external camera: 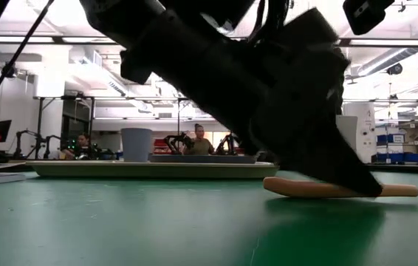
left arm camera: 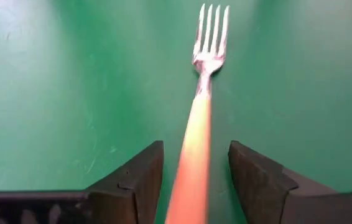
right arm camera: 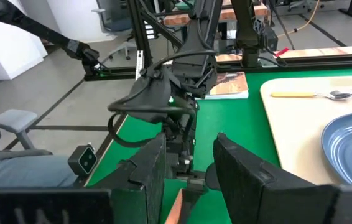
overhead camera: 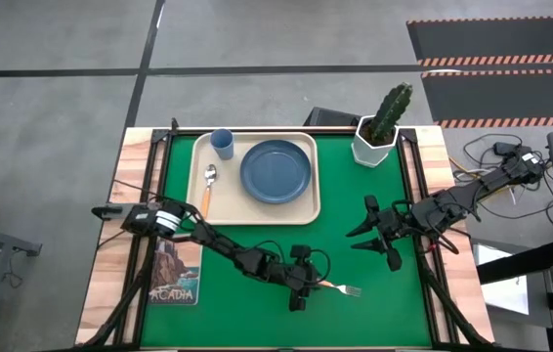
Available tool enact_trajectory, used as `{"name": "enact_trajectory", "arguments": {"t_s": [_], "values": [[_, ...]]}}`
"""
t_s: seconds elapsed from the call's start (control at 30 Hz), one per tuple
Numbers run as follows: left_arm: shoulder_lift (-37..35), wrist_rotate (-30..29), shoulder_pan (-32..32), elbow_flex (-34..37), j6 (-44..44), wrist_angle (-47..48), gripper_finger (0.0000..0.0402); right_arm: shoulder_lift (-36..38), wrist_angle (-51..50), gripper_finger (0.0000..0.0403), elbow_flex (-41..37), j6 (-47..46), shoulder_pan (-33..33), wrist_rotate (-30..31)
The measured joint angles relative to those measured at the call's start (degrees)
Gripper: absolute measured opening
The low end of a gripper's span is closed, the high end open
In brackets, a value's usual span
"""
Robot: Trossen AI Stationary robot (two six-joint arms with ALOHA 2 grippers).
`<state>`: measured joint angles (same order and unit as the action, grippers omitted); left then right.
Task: Pick and place plate/cup/fork/spoon on tray
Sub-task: Put the orange fork on the white tray to the right of the orange spoon
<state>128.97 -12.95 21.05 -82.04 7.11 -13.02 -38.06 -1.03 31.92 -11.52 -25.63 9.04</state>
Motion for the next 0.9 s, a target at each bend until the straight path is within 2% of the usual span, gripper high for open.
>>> {"name": "enact_trajectory", "arguments": {"t_s": [0.27, 0.5, 0.77, 0.9], "values": [[0.0, 0.0, -0.1, 1.1, 0.0, -0.3, 0.0127, 0.0, 0.0, 0.0121, -0.1, 0.0, 0.0, 0.0], [-0.1, 0.0, -0.1, 1.8, 0.1, -0.5, 0.0049, 0.0, -0.2, 0.0121, -0.1, 0.0, 0.0, 0.0], [-0.8, -0.9, -0.1, 1.8, -0.3, 0.5, 0.0045, 0.0, -0.4, 0.0118, -0.1, -0.5, 0.0, 0.0], [-3.4, -2.5, 0.0, 2.0, -0.6, 3.9, 0.0045, 0.1, -0.4, 0.0117, -0.1, -0.5, 0.0, 0.0]]}}
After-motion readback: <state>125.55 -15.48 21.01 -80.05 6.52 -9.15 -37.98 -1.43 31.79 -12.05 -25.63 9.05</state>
